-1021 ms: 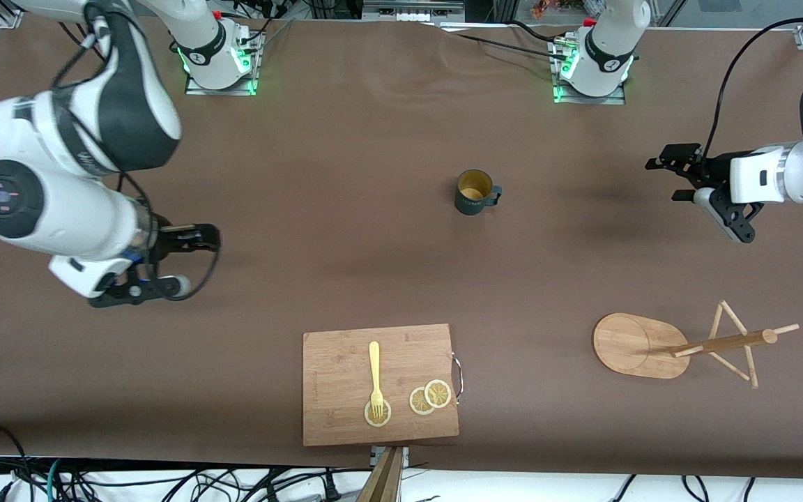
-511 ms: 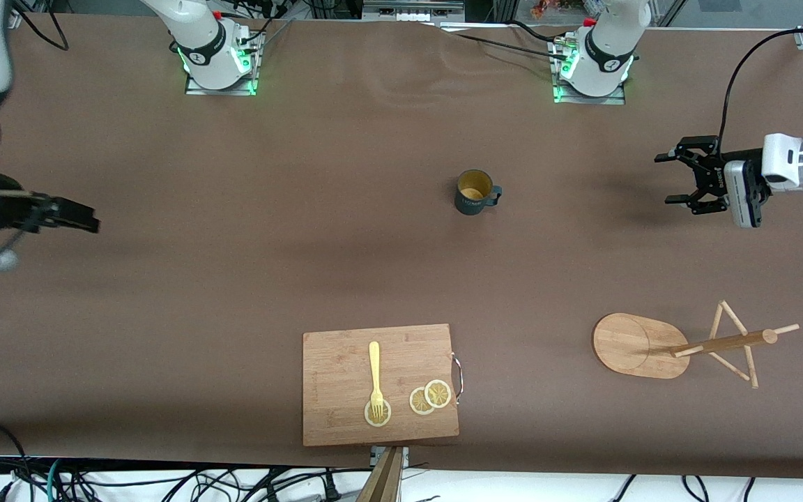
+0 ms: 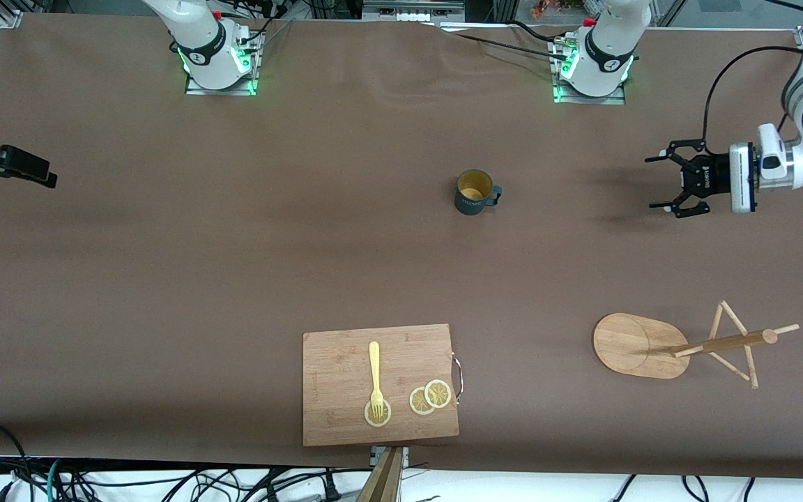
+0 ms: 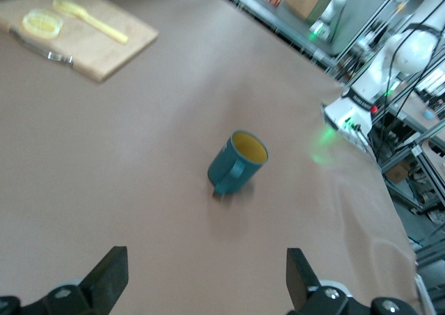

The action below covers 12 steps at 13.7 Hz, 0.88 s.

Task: Pass cup and hang on rack
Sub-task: 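Move the open left gripper to the teal mug's handle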

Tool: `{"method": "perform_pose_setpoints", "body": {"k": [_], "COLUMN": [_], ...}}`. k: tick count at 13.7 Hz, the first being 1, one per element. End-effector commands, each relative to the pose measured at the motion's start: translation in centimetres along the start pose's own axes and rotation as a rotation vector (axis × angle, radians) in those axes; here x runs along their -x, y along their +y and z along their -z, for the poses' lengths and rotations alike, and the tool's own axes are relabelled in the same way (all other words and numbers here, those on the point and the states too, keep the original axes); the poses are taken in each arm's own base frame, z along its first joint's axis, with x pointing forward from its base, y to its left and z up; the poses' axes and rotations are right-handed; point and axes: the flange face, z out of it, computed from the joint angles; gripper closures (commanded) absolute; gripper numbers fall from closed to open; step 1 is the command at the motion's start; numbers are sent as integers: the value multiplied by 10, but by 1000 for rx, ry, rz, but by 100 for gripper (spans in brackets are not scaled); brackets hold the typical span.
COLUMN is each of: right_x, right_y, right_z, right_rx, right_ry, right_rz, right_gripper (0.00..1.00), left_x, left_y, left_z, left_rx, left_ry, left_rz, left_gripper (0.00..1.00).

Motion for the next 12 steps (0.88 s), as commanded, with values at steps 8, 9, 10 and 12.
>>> {"method": "perform_pose_setpoints", "body": {"k": [8,9,10,12], "right_x": [31,32,32,29], "right_y": [18,19,15,16], "right_z": [28,27,26,25], "right_rx": [19,16,16,13], "right_ry": [58,47,40,31], "right_rz": [88,97,99,85], "right_gripper": [0,0,0,0], "left_x": [68,67,63,72], "left_y": [-38,-39,-35,-36], "left_z": [-166,-187,-214,-248], "left_rx": [14,25,58,36], "left_ry": [341,347,354,363], "left_rz": [-440,-440,-441,-466], "left_gripper": [0,0,0,0]}}
